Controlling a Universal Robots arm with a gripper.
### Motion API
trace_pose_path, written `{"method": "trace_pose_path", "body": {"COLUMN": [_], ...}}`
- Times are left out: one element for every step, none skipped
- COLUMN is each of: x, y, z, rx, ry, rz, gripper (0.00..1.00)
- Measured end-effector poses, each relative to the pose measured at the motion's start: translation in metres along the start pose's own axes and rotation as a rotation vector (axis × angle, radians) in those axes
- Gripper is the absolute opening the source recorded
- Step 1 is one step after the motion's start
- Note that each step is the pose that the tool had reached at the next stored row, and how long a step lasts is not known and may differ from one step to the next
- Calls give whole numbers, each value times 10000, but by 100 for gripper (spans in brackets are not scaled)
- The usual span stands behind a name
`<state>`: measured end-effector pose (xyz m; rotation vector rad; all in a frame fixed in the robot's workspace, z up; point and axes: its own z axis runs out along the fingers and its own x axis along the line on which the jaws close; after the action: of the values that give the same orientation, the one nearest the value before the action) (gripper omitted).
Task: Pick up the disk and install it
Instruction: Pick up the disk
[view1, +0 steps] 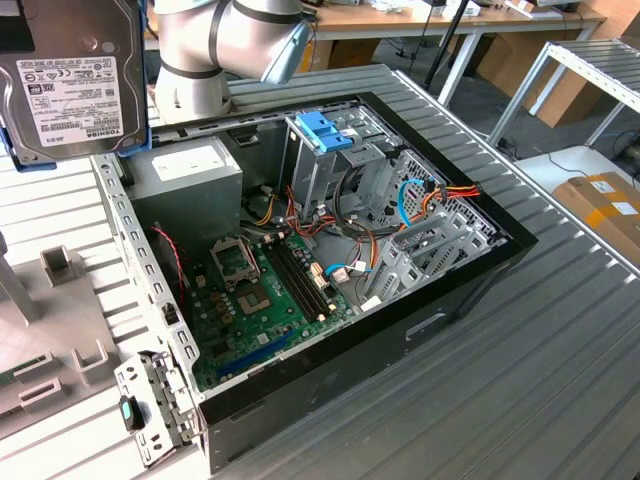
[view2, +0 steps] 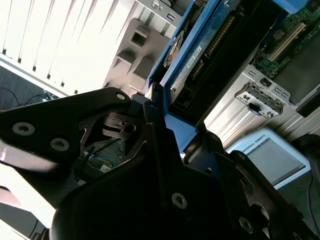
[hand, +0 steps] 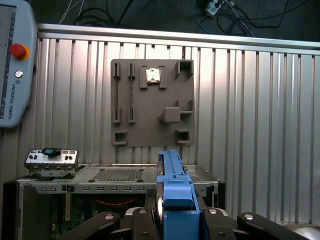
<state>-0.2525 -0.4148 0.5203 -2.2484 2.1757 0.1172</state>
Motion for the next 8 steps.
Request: {"method": "trace_pose_path", "body": {"x": [0, 0, 0, 1, 1, 1, 1, 2], "y": [-3, -5, -7, -12, -14, -15, -19, -22], "z": [1, 2, 2, 4, 5, 5, 7, 8], "rx": [0, 0, 0, 0, 0, 0, 0, 0], "ry": [1, 2, 3, 4, 5, 5, 6, 6], "rz": [0, 0, 0, 0, 0, 0, 0, 0], "gripper": [37, 37, 37, 37, 37, 37, 37, 37]}}
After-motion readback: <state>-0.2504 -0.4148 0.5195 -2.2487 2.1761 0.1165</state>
